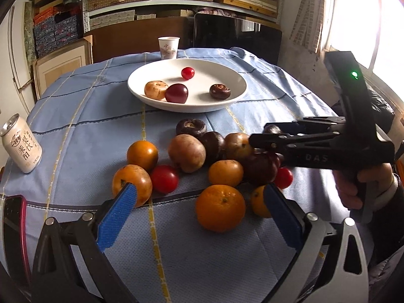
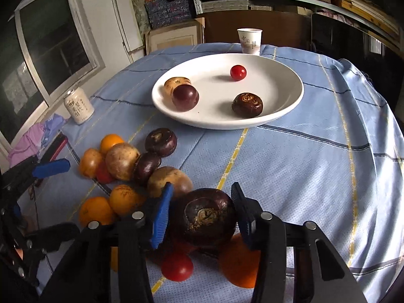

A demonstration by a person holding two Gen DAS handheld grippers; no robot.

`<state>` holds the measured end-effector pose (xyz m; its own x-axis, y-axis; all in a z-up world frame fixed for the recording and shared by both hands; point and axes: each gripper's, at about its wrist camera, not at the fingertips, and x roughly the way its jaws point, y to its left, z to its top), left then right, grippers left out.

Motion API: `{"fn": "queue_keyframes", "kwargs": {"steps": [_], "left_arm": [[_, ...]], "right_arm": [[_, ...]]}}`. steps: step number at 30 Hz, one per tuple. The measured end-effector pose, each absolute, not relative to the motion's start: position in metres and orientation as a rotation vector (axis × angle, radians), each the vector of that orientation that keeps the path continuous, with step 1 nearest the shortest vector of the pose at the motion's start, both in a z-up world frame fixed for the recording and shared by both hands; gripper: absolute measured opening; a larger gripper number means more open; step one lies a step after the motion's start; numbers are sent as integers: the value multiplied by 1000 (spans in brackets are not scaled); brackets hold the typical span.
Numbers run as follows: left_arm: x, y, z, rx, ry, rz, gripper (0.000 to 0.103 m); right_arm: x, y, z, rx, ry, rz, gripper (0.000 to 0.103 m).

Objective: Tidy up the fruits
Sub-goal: 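Grasp the large dark purple fruit with the right tool, then grasp a mandarin orange with the left tool while the right tool holds the purple fruit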

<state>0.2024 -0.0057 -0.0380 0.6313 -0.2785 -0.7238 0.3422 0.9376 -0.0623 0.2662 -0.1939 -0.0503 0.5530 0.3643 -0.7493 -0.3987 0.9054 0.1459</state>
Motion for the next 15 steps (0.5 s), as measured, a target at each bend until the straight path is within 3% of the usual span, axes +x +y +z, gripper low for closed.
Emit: {"fn": "queue_keyframes", "kwargs": {"steps": [11,15], "left_arm": [[206,-13,-50,129,843,-342,98],[207,-14,-52,128,850,-364,91]], "right_arm": [[251,-225,-24,170,749,506,47],[246,-225,-22,176,741,525,47]]}}
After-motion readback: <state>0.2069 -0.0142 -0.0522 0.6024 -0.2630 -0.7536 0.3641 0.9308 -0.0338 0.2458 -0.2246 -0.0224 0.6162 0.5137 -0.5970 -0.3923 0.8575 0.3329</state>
